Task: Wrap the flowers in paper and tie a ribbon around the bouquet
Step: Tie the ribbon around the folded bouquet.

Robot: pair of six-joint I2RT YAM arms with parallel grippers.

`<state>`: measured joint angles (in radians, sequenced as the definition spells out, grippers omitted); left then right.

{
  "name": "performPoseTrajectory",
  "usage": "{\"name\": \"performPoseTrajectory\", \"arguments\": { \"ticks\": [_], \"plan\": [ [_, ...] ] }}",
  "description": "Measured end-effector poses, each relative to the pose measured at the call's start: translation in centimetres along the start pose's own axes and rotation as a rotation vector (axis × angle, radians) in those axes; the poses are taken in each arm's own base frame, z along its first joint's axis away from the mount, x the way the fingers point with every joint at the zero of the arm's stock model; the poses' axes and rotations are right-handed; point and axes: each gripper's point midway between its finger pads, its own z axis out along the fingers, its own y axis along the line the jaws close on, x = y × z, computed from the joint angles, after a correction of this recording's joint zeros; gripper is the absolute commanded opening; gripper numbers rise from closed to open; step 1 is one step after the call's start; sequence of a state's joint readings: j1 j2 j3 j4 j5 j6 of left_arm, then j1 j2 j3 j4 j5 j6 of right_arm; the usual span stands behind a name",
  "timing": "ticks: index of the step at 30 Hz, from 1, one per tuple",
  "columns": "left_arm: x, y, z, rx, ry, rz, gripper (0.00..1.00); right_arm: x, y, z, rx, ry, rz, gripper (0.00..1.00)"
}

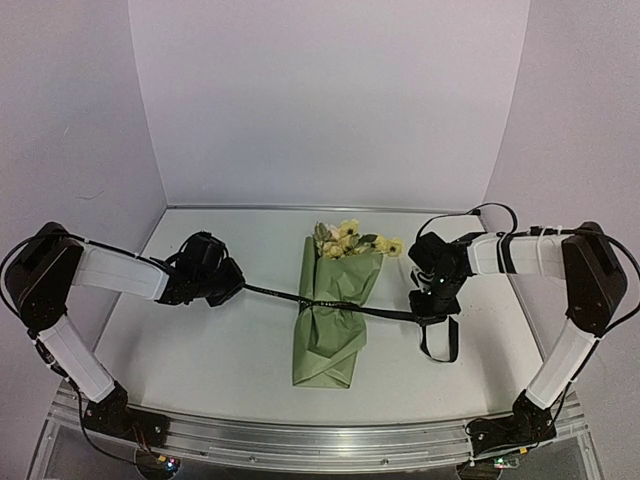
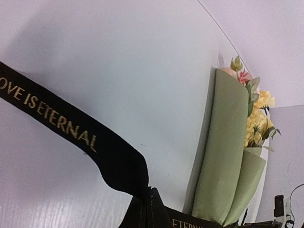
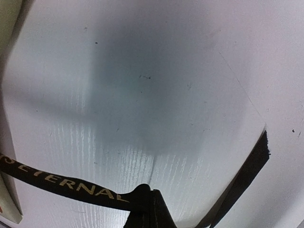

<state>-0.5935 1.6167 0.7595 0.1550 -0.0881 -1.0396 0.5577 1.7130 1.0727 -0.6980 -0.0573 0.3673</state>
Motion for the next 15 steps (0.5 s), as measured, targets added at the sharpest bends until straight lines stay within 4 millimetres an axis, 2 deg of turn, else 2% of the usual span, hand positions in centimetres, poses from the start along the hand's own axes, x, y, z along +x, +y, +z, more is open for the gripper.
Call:
{"name": "performPoseTrajectory", "arguments": {
  "ticks": [1,3,6,8,10,15],
  "plan": [
    [-0.4,0.7,0.0,-0.01,-0.003,-0.014,0.0,0.1,-0.3,0.1,0.002,-0.001,0.016,0.0],
    [-1.5,3.4,-0.1,-0.059,-0.014,-0.058,0.0,0.4,-1.4,0.2,0.007,0.002,0.06,0.0],
    [-2.9,9.5,-1.3,-0.15,-0.018,-0.163,0.0,1.1,-4.1,0.4,0.0,-0.005,0.164,0.0],
    [-3.3,12.4,-2.5,-0.183,-0.007,-0.233,0.0,1.7,-5.4,0.1,-0.021,-0.016,0.225,0.0],
    [-3.8,13.8,-3.6,-0.184,0.0,-0.286,0.0,2.2,-6.1,-0.4,-0.056,-0.032,0.276,0.0],
    [-5.5,14.2,-5.2,-0.124,0.013,-0.354,0.0,2.8,-6.6,-1.4,-0.151,-0.054,0.366,0.0]
  ]
}}
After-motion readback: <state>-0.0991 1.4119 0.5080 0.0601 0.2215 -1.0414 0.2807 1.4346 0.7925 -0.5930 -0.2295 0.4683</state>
